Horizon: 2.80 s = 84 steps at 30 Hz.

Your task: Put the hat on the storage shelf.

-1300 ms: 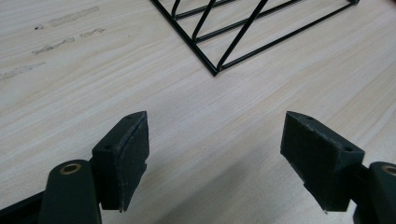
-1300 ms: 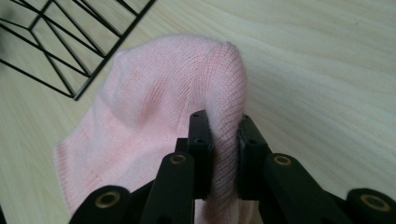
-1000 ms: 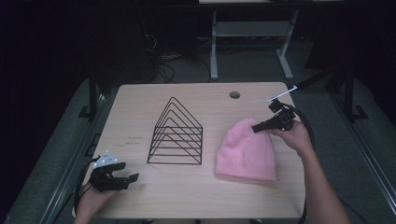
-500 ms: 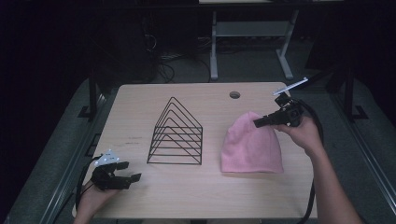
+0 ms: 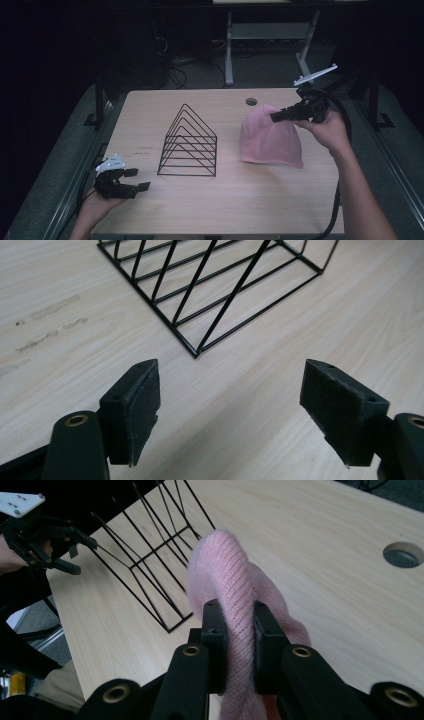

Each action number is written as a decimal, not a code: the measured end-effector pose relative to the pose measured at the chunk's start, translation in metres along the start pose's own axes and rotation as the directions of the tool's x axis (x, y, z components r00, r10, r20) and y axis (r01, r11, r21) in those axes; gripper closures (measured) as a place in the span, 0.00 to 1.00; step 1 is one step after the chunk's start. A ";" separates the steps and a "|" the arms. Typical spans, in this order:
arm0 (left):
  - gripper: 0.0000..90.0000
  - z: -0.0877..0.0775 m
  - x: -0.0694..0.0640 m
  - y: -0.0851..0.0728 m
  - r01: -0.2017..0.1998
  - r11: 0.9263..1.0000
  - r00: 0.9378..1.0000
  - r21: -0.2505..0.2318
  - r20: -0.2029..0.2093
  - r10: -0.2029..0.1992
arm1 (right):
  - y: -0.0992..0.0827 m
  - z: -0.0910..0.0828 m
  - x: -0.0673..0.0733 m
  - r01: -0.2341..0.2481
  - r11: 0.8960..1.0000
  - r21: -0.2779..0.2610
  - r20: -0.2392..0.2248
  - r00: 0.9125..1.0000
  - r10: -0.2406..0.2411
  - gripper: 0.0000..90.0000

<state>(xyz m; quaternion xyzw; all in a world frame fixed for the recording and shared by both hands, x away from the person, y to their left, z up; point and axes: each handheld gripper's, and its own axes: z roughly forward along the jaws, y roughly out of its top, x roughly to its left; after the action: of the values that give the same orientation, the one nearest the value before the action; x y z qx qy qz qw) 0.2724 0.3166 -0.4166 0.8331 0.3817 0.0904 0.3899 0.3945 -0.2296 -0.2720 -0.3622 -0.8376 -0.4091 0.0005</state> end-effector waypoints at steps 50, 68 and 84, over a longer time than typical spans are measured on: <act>0.27 -0.047 -0.019 0.147 -0.218 0.976 0.954 -0.020 0.206 0.218 | 0.136 -0.016 0.116 0.264 0.962 -0.065 -0.049 0.962 -0.267 0.88; 0.30 -0.040 -0.022 0.174 -0.249 0.968 0.940 -0.020 0.234 0.246 | 0.170 0.008 0.150 0.335 0.938 -0.084 -0.104 0.934 -0.342 0.88; 0.69 -0.036 -0.005 0.173 -0.179 0.983 0.936 -0.049 0.300 0.185 | 0.187 0.028 0.173 0.371 0.922 -0.109 -0.146 0.912 -0.384 0.88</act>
<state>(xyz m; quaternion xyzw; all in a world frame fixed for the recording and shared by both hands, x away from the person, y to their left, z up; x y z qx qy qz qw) 0.3503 0.2639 -0.2670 0.8647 0.2376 0.0010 0.4426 0.3892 -0.0298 -0.1112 -0.1582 -0.8720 -0.4626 -0.0238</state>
